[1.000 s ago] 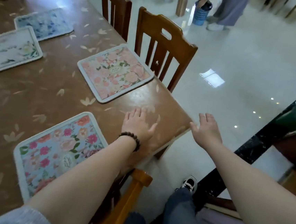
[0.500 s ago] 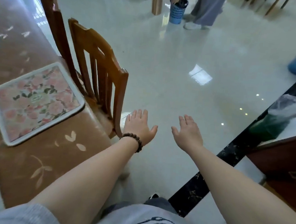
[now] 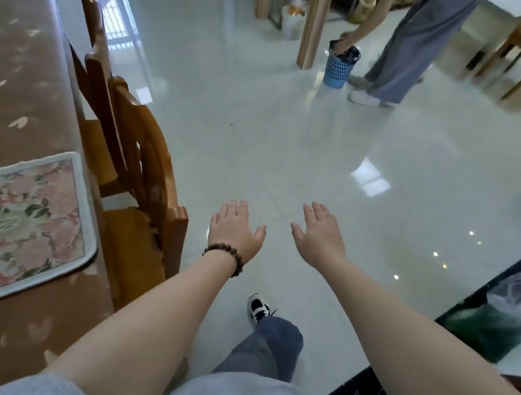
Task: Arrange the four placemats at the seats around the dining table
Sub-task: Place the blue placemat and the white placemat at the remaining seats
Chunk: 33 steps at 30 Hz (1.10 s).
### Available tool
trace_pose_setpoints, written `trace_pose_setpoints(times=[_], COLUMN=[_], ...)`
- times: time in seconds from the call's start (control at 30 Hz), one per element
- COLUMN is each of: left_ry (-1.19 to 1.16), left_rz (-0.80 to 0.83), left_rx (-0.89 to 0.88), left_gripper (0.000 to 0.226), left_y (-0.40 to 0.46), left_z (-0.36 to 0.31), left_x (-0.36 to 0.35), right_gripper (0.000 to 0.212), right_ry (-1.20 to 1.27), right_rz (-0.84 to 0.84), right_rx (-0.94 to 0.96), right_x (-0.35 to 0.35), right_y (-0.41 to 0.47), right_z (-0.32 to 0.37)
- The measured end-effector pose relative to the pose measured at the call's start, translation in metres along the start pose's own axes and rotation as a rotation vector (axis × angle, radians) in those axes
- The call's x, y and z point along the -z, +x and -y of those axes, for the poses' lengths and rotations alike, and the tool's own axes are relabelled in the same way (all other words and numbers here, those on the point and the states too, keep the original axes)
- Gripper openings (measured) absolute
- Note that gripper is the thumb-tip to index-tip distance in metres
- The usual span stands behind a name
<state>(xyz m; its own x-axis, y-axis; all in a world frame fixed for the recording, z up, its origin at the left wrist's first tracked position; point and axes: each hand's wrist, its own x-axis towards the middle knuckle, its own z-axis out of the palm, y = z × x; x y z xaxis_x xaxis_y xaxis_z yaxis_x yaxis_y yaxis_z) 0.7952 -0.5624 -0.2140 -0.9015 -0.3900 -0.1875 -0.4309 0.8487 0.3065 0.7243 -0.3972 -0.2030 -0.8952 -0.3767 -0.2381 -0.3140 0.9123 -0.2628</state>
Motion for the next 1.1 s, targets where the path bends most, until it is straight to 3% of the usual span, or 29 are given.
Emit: trace_pose_setpoints(times=[0.4, 0.63, 1.1], left_ry=[-0.079, -0.045, -0.026], left_rz=[-0.109, -0.120, -0.251], left_rx=[0.288, 0.451, 0.765], left_gripper=[0.073, 0.074, 0.073], left_y=[0.187, 0.281, 0.565], left_z=[-0.023, 0.016, 0.073], left_x=[0.059, 0.083, 0.195], right_gripper=[0.060, 0.059, 0.058], right_ry=[-0.048, -0.083, -0.166], right_rz=[0.087, 0.121, 0.163], right_rx=[0.232, 0.387, 0.734], right_x=[0.076, 0.095, 0.164], right_y=[0.232, 0.365, 0.704], right_z=[0.024, 0.078, 0.223])
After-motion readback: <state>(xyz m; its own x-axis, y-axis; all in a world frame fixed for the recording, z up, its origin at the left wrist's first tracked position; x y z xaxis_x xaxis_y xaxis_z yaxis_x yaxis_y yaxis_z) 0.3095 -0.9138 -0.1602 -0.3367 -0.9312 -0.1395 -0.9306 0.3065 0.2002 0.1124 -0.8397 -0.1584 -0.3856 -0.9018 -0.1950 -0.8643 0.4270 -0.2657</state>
